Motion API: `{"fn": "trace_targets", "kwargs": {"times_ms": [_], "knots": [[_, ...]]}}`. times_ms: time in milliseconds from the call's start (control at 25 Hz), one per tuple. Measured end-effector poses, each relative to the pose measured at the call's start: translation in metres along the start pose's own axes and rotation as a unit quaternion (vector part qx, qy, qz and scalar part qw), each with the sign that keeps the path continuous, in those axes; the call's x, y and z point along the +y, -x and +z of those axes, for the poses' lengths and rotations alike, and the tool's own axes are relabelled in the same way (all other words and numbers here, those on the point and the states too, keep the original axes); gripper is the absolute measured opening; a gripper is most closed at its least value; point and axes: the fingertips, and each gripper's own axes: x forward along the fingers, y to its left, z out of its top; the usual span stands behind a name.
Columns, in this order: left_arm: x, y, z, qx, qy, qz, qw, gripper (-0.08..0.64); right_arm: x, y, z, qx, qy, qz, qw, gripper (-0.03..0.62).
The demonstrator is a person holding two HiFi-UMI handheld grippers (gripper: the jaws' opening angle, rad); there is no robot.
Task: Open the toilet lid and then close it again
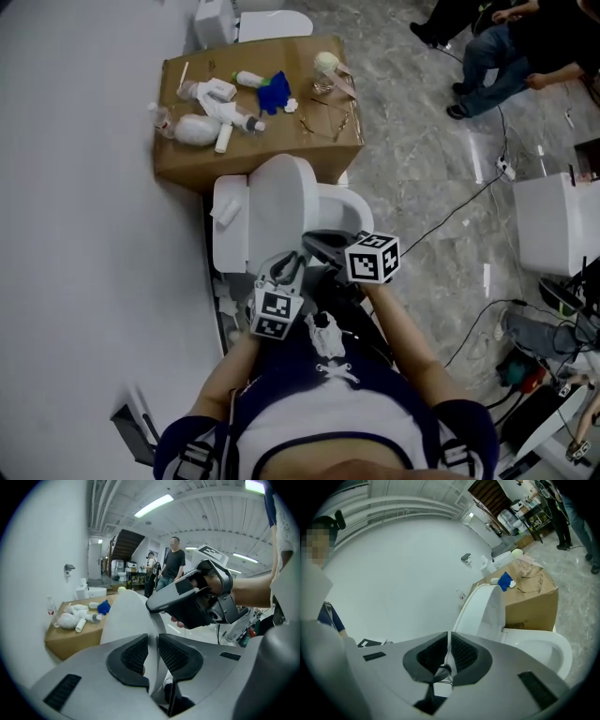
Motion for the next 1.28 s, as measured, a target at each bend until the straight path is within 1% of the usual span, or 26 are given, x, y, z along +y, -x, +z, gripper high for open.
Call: {"fn": "trace_targets", "kwargs": {"times_ms": [360, 640, 840, 1000, 1120, 1200, 1280], "knots": [[0.031, 0.028, -0.005, -0.027, 0.024, 0.043, 0.9984, 0.073, 0.03, -0.035, 0.006, 0.027, 0.032, 0.03, 0.999, 0.025], [0.053, 0.049, -0.007, -0.046, 0.036, 0.066, 0.9961, 0.071, 0.052, -0.062, 0.01, 0.07, 0.084, 0.022, 0.994, 0.025], [0.069, 0.063, -0.008, -0.056, 0.044, 0.085, 0.9939, 0.071, 0.069, -0.081, 0.015, 0.093, 0.113, 0.029, 0.989, 0.025], [0.082, 0.074, -0.01, -0.062, 0.05, 0.106, 0.9912, 0.067, 0.083, -0.097, 0.016, 0.098, 0.135, 0.037, 0.985, 0.025], [0.09, 0.08, -0.011, -0.064, 0.049, 0.119, 0.9897, 0.064, 0.097, -0.112, 0.015, 0.101, 0.144, 0.058, 0.983, 0.025], [0.094, 0.084, -0.012, -0.066, 0.05, 0.128, 0.9883, 0.061, 0.108, -0.122, 0.017, 0.097, 0.171, 0.062, 0.979, 0.025], [0.099, 0.089, -0.014, -0.069, 0.057, 0.134, 0.9869, 0.061, 0.116, -0.125, 0.026, 0.07, 0.198, 0.059, 0.976, 0.025]]}}
